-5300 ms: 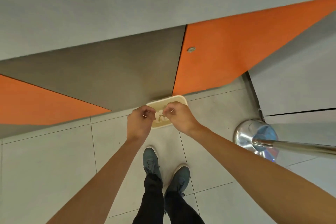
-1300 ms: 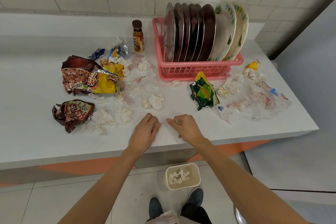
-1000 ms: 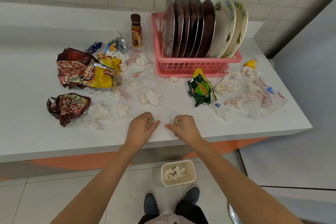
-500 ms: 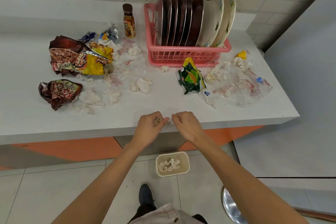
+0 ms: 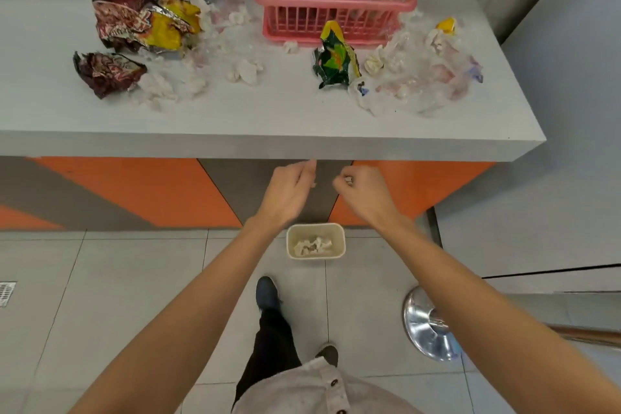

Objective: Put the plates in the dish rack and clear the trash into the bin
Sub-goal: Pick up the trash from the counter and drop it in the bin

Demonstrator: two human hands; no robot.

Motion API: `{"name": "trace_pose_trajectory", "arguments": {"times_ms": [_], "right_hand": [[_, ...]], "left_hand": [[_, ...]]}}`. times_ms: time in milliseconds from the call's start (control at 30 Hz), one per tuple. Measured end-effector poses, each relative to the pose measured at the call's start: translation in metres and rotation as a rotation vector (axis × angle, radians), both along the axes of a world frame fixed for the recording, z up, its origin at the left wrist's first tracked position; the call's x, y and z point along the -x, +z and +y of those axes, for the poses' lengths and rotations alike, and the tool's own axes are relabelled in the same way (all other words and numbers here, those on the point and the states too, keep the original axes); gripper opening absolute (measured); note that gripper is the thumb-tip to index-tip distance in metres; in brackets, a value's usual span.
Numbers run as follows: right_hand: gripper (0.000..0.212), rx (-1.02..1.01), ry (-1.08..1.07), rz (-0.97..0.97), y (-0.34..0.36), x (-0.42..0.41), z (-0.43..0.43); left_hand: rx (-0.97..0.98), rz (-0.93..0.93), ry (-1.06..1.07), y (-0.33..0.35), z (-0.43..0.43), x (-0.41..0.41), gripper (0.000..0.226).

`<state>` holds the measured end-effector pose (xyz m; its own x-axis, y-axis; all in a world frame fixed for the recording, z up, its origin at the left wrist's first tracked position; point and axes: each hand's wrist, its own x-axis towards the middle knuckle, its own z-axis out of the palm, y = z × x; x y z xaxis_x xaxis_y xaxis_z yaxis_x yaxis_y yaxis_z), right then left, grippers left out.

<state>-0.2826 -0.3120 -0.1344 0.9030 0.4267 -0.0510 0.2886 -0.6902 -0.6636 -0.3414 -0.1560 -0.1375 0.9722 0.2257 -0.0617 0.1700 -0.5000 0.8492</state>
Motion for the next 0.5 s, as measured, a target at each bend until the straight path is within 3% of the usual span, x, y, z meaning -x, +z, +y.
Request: {"name": "trace_pose_trajectory", "arguments": {"times_ms": [167, 333, 500], "right_hand": [[0.037, -0.038, 0.009, 0.065, -0.011, 0.028, -0.023], [0.035, 0.019, 0.052, 0.126, -0.032, 0.039, -0.023], [0.030, 0.103, 0.050, 0.224, -0.054, 0.041, -0.010]], "left_hand": [[-0.078, 0.018, -0.113, -0.010, -0.023, 0.031, 0.022], [-0.253, 0.032, -0.141, -0.025, -0.023, 0.040, 0.016], [-0.266, 0.080, -0.166, -0.047, -0.008, 0.035, 0.007]]}}
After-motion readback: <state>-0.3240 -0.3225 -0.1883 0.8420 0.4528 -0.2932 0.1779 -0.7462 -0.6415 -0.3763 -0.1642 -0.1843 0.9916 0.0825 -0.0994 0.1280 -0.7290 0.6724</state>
